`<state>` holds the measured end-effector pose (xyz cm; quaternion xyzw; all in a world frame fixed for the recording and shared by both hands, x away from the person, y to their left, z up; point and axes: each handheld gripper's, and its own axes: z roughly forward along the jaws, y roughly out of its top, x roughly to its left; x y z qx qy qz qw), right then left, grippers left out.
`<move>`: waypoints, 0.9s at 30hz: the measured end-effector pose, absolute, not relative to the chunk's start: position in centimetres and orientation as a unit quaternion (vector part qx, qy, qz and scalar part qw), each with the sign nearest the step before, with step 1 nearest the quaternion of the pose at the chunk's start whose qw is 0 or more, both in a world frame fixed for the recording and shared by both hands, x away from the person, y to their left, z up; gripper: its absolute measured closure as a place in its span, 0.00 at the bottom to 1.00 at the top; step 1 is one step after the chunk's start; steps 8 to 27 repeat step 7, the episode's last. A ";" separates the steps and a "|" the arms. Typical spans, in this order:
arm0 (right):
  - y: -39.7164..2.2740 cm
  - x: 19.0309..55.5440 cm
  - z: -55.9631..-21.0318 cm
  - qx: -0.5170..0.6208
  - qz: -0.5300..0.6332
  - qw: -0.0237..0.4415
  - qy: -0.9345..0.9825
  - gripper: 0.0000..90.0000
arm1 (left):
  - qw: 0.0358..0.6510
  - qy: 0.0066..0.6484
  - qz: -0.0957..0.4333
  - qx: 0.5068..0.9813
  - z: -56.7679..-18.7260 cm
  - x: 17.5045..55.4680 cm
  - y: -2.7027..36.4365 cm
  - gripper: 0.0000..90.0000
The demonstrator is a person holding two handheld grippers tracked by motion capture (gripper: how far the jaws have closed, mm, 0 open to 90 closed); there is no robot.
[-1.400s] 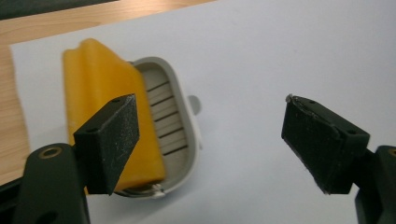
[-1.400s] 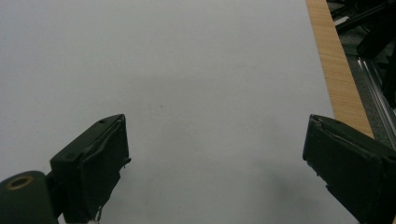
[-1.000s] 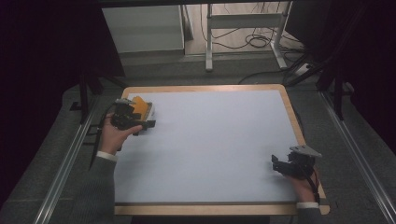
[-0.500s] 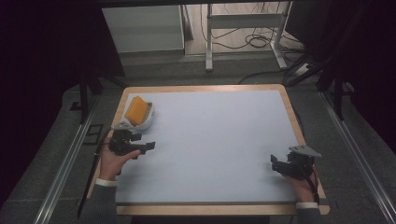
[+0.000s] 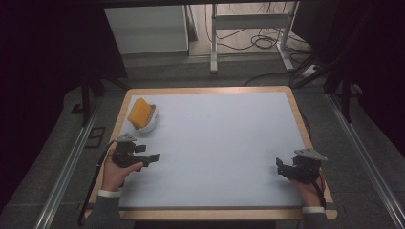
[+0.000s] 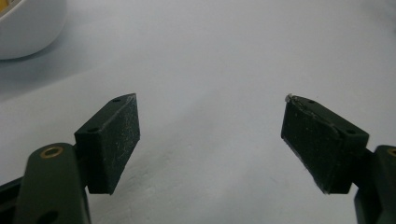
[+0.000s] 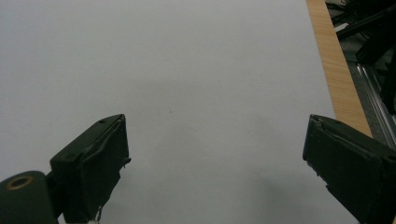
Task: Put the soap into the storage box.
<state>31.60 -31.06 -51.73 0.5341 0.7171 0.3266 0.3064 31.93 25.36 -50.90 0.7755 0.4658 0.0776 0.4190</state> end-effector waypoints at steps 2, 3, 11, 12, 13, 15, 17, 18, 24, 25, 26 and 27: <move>-30.9 31.6 -51.7 0.531 0.328 0.306 0.719 0.08 | 0.415 0.466 0.079 0.777 -51.0 31.9 25.3 0.22; -30.9 31.6 -51.7 0.530 0.328 0.306 0.720 0.08 | 0.413 0.467 0.079 0.778 -51.1 32.0 25.2 0.22; -30.7 31.6 -51.7 0.525 0.331 0.307 0.721 0.08 | 0.410 0.470 0.084 0.777 -51.2 31.9 25.2 0.22; -30.7 31.6 -51.7 0.525 0.331 0.307 0.721 0.08 | 0.410 0.470 0.084 0.777 -51.2 31.9 25.2 0.22; -30.7 31.6 -51.7 0.525 0.331 0.307 0.721 0.08 | 0.410 0.470 0.084 0.777 -51.2 31.9 25.2 0.22; -30.7 31.6 -51.7 0.525 0.331 0.307 0.721 0.08 | 0.410 0.470 0.084 0.777 -51.2 31.9 25.2 0.22; -30.7 31.6 -51.7 0.525 0.331 0.307 0.721 0.08 | 0.410 0.470 0.084 0.777 -51.2 31.9 25.2 0.22; -30.7 31.6 -51.7 0.525 0.331 0.307 0.721 0.08 | 0.410 0.470 0.084 0.777 -51.2 31.9 25.2 0.22; -30.7 31.6 -51.7 0.525 0.331 0.307 0.721 0.08 | 0.410 0.470 0.084 0.777 -51.2 31.9 25.2 0.22; -30.7 31.6 -51.7 0.525 0.331 0.307 0.721 0.08 | 0.410 0.470 0.084 0.777 -51.2 31.9 25.2 0.22; -30.7 31.6 -51.7 0.525 0.331 0.307 0.721 0.08 | 0.410 0.470 0.084 0.777 -51.2 31.9 25.2 0.22; -30.7 31.6 -51.7 0.525 0.331 0.307 0.721 0.08 | 0.410 0.470 0.084 0.777 -51.2 31.9 25.2 0.22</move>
